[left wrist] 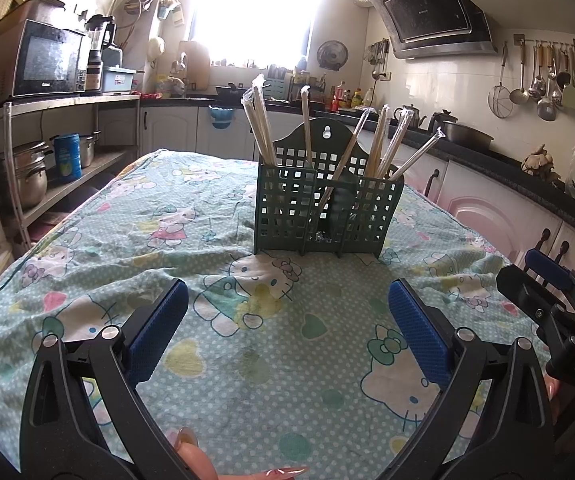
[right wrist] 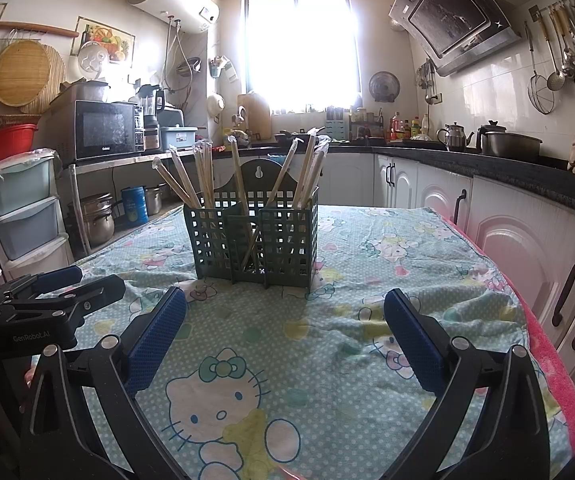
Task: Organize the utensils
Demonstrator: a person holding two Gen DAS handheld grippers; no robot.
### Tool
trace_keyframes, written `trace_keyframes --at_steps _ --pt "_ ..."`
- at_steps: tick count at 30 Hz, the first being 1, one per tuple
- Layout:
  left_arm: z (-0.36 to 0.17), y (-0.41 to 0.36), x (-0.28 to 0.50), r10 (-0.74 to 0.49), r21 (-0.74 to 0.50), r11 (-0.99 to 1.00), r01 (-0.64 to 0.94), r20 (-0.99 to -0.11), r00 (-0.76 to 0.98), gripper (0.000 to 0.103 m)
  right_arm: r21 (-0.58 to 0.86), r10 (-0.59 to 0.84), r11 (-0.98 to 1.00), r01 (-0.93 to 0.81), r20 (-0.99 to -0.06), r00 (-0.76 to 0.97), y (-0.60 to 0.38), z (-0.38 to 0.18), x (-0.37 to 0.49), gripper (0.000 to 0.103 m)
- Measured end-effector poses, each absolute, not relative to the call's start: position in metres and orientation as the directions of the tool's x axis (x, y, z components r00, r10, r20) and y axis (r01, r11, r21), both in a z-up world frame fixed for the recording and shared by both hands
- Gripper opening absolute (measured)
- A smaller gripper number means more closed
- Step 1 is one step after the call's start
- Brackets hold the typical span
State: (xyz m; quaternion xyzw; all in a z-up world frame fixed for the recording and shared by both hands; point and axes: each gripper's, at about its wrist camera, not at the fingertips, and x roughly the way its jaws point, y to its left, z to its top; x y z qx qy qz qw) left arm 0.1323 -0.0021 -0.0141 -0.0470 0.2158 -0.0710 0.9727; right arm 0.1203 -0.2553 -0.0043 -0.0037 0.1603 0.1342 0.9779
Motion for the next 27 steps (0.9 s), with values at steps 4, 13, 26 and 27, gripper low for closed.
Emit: trace_keyframes --at_steps 4,13,26,27 --pt "-0.0140 -0.0020 0.1323 -0.160 -0.123 0.985 0.119 -0.413 0.896 0.092 0.036 0.262 0.964 -0.264 -0.315 0.912 -0.2553 -0.0044 0.1205 0.097" --pt "-0.0141 -0.0023 0.1321 -0.159 -0.122 0.985 0.118 -0.414 0.896 0.092 0.036 0.261 0.964 -0.264 -0.315 0.912 -0.2551 -0.0042 0.1207 0.097" --pt "-0.0156 -0.0009 0.1354 -0.150 -0.122 0.987 0.108 -0.429 0.891 0.092 0.037 0.256 0.965 -0.258 -0.326 0.910 -0.2541 -0.0065 0.1203 0.097" --pt "-0.0163 -0.0014 0.1368 -0.128 -0.111 0.990 0.087 -0.439 0.889 0.092 0.039 0.254 0.966 -0.256 -0.329 0.910 -0.2541 -0.0069 0.1202 0.097"
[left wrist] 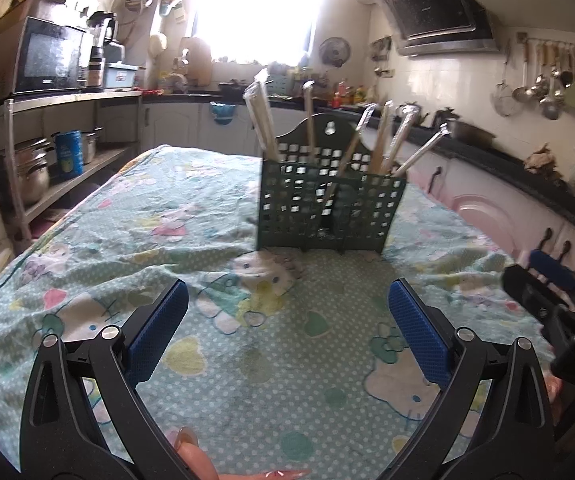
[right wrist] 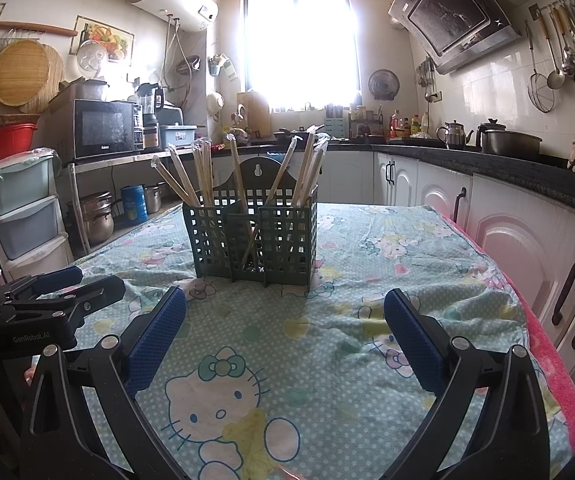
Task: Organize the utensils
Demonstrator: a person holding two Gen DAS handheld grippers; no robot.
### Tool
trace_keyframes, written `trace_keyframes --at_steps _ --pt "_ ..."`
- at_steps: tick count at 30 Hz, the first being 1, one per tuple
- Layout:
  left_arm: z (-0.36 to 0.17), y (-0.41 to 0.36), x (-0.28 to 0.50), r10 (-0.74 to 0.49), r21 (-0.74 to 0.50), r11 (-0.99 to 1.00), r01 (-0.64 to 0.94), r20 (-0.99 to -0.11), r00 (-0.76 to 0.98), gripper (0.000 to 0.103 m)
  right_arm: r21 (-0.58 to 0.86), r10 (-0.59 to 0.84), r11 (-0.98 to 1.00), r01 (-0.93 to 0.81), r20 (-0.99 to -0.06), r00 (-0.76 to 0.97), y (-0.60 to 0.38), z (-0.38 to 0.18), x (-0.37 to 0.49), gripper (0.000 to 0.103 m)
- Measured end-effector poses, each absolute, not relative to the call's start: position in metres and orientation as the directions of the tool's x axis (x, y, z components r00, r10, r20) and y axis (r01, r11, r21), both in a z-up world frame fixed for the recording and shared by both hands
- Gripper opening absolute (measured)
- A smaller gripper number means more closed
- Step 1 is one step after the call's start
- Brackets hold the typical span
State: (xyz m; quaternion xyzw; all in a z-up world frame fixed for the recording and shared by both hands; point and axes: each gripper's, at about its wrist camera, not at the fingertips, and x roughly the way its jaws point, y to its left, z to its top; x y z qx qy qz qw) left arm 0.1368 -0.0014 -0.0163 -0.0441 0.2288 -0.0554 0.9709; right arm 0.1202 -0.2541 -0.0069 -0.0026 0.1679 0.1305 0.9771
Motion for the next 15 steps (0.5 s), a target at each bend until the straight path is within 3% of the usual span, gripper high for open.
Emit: trace_keyframes --at_steps 5,9,15 --pt "-0.018 -0.003 0.140 -0.077 -0.079 0.996 0.045 -0.460 0.884 0.092 0.058 0.253 0.967 -0.249 -0.362 0.897 -0.257 -0.007 0.123 0.097" --pt "-0.017 0.015 0.149 -0.064 -0.106 0.994 0.012 -0.500 0.864 0.092 0.068 0.220 0.975 -0.212 -0.439 0.871 -0.272 -0.006 0.139 0.097" --pt "-0.022 0.092 0.194 0.051 -0.083 0.987 -0.139 -0.652 0.757 0.092 -0.006 0.007 1.000 -0.017 -0.719 0.695 -0.330 -0.034 0.208 0.097"
